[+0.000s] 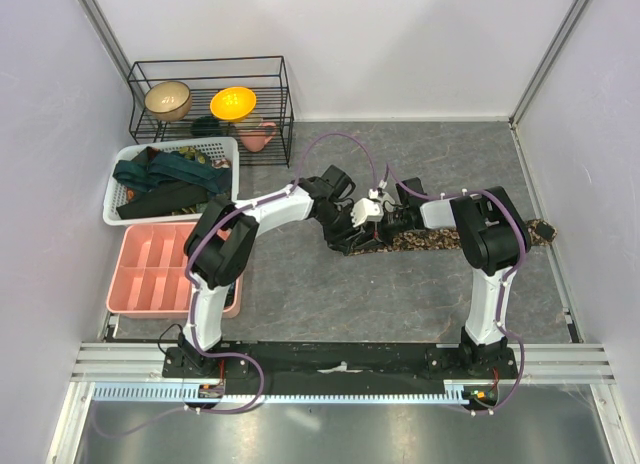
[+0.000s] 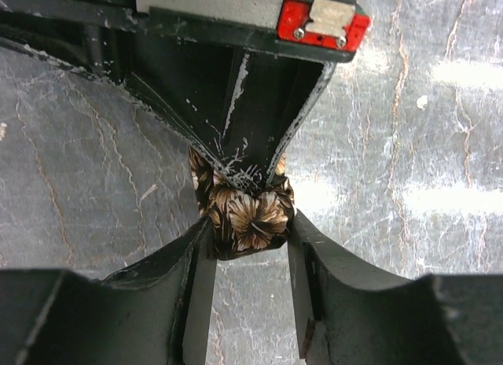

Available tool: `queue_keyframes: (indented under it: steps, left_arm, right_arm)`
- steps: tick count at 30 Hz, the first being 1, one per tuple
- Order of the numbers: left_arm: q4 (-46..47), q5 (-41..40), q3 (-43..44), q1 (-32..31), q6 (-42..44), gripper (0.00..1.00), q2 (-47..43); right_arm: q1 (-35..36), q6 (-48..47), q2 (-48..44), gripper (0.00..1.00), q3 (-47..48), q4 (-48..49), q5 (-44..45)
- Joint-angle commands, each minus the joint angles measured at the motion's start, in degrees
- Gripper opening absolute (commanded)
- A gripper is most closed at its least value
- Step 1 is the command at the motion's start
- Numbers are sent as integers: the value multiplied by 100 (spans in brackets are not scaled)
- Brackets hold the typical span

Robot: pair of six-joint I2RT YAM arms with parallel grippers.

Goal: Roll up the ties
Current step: Roll the tie at the center of the board.

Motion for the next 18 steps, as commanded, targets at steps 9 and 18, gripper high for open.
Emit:
queue_keyframes:
  steps: [9,18]
  left_arm:
    - [-222,-1028,145,-530,490,31,391]
    - [-891,-1442,153,-504,885,23,576]
  right_arm:
    - [74,-96,1,0,-201,-27,344]
    - [-347,-166,-570,28,-78,-290,-465]
